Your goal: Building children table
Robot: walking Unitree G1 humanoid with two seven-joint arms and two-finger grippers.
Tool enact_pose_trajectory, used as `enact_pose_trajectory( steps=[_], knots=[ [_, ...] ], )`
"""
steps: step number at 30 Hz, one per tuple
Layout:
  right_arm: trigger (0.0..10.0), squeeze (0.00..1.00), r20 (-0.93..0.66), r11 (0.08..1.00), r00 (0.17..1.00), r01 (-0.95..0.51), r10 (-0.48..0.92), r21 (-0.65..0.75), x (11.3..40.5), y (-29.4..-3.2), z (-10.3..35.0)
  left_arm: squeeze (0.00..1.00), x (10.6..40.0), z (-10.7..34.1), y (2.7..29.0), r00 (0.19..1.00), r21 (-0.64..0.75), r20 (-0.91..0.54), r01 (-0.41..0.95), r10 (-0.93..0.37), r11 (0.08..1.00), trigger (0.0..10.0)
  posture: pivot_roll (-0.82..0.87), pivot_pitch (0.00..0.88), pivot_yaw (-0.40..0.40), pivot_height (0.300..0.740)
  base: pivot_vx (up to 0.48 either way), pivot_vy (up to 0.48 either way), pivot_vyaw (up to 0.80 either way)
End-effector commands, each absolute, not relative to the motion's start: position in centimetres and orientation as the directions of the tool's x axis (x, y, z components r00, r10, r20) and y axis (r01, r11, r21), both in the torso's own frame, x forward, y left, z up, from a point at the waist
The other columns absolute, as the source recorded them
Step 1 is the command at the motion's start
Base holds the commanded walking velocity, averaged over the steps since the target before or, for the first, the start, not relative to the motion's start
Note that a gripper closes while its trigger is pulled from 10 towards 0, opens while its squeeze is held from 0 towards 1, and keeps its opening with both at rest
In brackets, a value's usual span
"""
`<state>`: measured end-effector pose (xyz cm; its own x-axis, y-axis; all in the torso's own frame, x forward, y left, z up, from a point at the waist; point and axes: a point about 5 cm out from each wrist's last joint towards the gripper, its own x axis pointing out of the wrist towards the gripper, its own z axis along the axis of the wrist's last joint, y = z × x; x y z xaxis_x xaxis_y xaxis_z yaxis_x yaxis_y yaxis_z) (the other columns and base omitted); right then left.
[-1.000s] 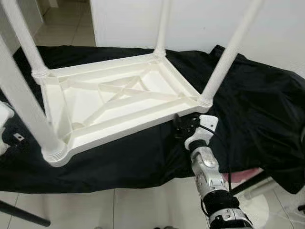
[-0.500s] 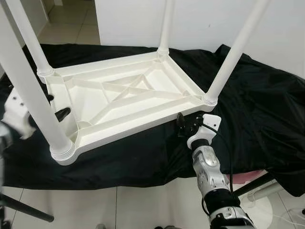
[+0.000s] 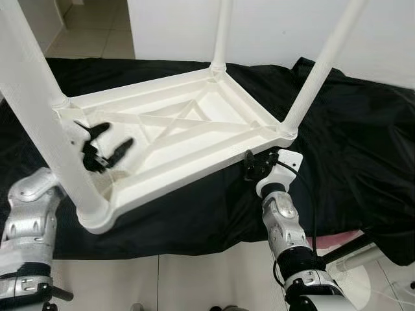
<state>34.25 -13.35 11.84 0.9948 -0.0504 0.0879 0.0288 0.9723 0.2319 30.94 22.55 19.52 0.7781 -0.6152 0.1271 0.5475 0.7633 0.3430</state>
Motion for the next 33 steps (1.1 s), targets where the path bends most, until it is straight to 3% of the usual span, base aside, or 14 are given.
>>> enact_pose_trajectory(
  steps=[1, 3, 16, 19, 24, 28, 33],
  knots=[
    [10.0, 0.0, 0.054, 0.971, 0.997, 0.048, -0.063, 0.236, 34.3, -13.5, 11.4, 0.0, 30.7, 19.1, 21.8, 0.764, 0.33, 0.119, 0.572, -0.634, 0.751, 10.0, 0.03, 0.099, -0.06, 0.74, 0.0, 0.0, 0.0],
    [10.0, 0.0, 0.025, 0.971, 0.997, 0.062, -0.07, 0.229, 34.7, -13.4, 11.3, 0.0, 30.2, 18.7, 20.3, 0.723, 0.319, 0.121, 0.62, -0.68, 0.717, 10.0, 0.02, 0.098, -0.061, 0.74, 0.0, 0.0, 0.0],
    [10.0, 0.0, -0.066, 0.975, 0.996, 0.077, -0.065, 0.206, 35.9, -13.3, 11.1, 0.0, 29.0, 18.6, 17.8, 0.636, 0.263, 0.128, 0.718, -0.761, 0.645, 10.0, 0.02, 0.087, -0.066, 0.74, 0.0, 0.0, 0.0],
    [10.0, 0.0, -0.091, 0.982, 0.995, 0.064, -0.048, 0.18, 36.5, -14.0, 11.0, 0.0, 27.9, 19.1, 15.3, 0.571, 0.231, 0.167, 0.77, -0.804, 0.595, 10.0, 0.02, 0.079, -0.065, 0.74, 0.0, 0.0, 0.0],
    [10.0, 0.0, -0.092, 0.985, 0.995, 0.057, -0.042, 0.164, 36.8, -14.3, 11.1, 0.0, 27.6, 19.1, 14.4, 0.553, 0.213, 0.177, 0.786, -0.814, 0.58, 10.0, 0.03, 0.077, -0.067, 0.74, 0.0, 0.0, 0.0],
    [10.0, 0.0, -0.057, 0.997, 0.998, -0.02, 0.024, 0.081, 37.3, -14.9, 11.7, 0.0, 27.0, 18.8, 11.8, 0.509, 0.168, 0.197, 0.824, -0.838, 0.541, 10.0, 0.02, 0.07, -0.068, 0.74, 0.0, 0.0, 0.0],
    [10.0, 0.0, -0.056, 0.994, 0.994, -0.095, 0.098, 0.05, 37.6, -14.6, 11.9, 0.0, 26.6, 18.7, 10.5, 0.486, 0.149, 0.196, 0.844, -0.852, 0.515, 10.0, 0.02, 0.066, -0.068, 0.74, 0.0, 0.0, 0.0]
  ],
)
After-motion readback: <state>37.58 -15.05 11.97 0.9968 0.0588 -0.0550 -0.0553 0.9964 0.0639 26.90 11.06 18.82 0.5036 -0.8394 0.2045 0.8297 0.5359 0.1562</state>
